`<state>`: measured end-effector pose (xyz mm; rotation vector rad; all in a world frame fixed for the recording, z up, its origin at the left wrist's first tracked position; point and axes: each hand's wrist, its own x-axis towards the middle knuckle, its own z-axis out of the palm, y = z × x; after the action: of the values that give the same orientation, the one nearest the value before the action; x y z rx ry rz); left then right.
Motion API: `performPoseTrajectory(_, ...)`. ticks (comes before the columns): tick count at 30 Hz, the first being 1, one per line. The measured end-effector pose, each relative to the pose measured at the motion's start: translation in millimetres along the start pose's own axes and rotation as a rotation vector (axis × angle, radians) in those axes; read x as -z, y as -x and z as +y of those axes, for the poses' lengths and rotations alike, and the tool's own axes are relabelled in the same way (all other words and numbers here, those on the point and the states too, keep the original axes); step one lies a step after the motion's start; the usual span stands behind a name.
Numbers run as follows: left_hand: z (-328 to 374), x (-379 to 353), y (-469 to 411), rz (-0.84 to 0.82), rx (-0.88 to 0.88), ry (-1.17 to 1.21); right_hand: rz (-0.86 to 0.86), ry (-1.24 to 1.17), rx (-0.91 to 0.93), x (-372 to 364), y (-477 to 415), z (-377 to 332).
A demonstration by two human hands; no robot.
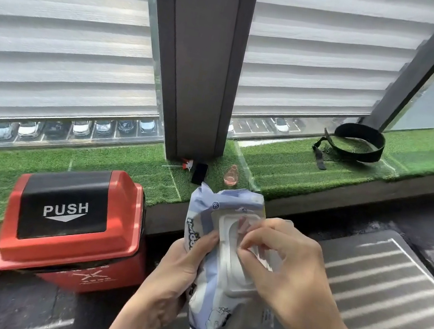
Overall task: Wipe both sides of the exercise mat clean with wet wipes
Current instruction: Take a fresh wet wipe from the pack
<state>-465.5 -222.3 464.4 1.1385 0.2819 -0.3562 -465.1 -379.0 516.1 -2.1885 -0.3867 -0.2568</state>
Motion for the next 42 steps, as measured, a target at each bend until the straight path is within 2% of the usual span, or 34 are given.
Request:
performPoseTrajectory(4,-6,-3,0,0.002,-0.005,-0.007,0.027,0.197,-0.047,-7,4,10)
performPoseTrajectory(8,-10,-7,0,-0.006,-0.024,-0.031,-0.032,0.416,-0.119,-9,11,3)
performPoseTrajectory(13,-14,-13,-1,-0.005,-0.027,-0.024,-0.096,0.473,-0.247,-7,5,-4)
performPoseTrajectory(18,-18,-14,1,-0.030,-0.043,-0.021,-0.107,0.505,-0.155,-4,11,1)
performPoseTrajectory(21,-17,-12,1,-0.063,-0.049,-0.028,-0.105,0.369,-0.117,7,11,4)
performPoseTrajectory(29,-6,-10,-2,-0.098,-0.092,-0.040,-0.162,-0.042,-0.172,26,2,-8)
performPoseTrajectory(34,0,-8,-1,-0.082,-0.114,-0.085,-0.196,-0.182,-0.215,30,0,-13)
performPoseTrajectory(42,2,2,-3,-0.013,-0.102,-0.043,-0.089,-0.432,-0.251,50,-7,-24)
